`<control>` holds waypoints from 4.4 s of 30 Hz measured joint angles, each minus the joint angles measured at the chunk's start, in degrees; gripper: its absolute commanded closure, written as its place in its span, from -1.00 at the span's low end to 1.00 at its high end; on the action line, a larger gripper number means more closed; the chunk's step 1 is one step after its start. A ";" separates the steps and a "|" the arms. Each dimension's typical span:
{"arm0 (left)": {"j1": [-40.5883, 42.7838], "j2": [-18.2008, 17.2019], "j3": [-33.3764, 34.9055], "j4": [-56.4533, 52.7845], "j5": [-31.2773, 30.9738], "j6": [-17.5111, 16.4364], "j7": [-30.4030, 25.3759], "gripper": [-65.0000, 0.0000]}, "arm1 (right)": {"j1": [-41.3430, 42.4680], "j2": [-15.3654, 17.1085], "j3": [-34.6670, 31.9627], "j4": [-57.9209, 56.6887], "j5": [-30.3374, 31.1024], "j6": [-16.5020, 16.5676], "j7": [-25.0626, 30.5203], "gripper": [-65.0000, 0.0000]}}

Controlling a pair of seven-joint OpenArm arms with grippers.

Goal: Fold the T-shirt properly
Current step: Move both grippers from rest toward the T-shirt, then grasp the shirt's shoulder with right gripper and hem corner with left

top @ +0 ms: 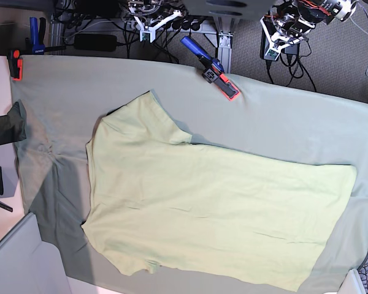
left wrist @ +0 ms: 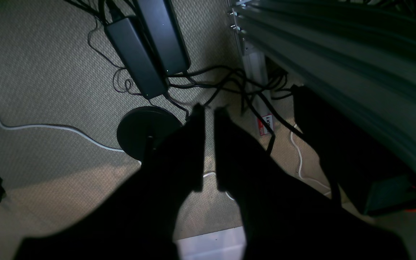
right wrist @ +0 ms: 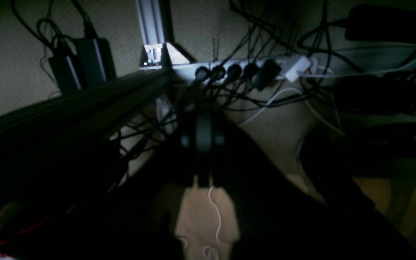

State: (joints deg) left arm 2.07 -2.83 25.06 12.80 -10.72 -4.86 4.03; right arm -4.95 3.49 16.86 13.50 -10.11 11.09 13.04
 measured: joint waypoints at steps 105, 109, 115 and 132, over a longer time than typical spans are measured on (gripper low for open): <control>21.16 -29.42 -28.13 85.07 -21.68 -0.26 11.52 0.20 | -18.56 -6.51 -2.69 79.36 45.46 -1.97 -21.66 0.27; 14.73 -29.33 -28.15 77.50 -22.88 -0.31 11.74 0.20 | -18.84 -6.51 -2.69 78.99 43.30 -1.97 -21.40 1.00; 5.49 -29.22 -28.13 65.70 -25.05 -3.32 13.66 0.20 | -18.51 -6.51 -2.69 79.01 34.58 -1.90 -20.96 1.00; -0.66 -27.74 -28.41 59.19 -34.29 -12.39 22.16 0.20 | -18.53 -6.51 -2.69 79.06 34.45 -1.88 -20.55 1.00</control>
State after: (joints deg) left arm 1.41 -30.57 -3.36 71.99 -45.01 -17.26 26.20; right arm -23.49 -3.03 14.17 92.55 24.34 9.21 -7.51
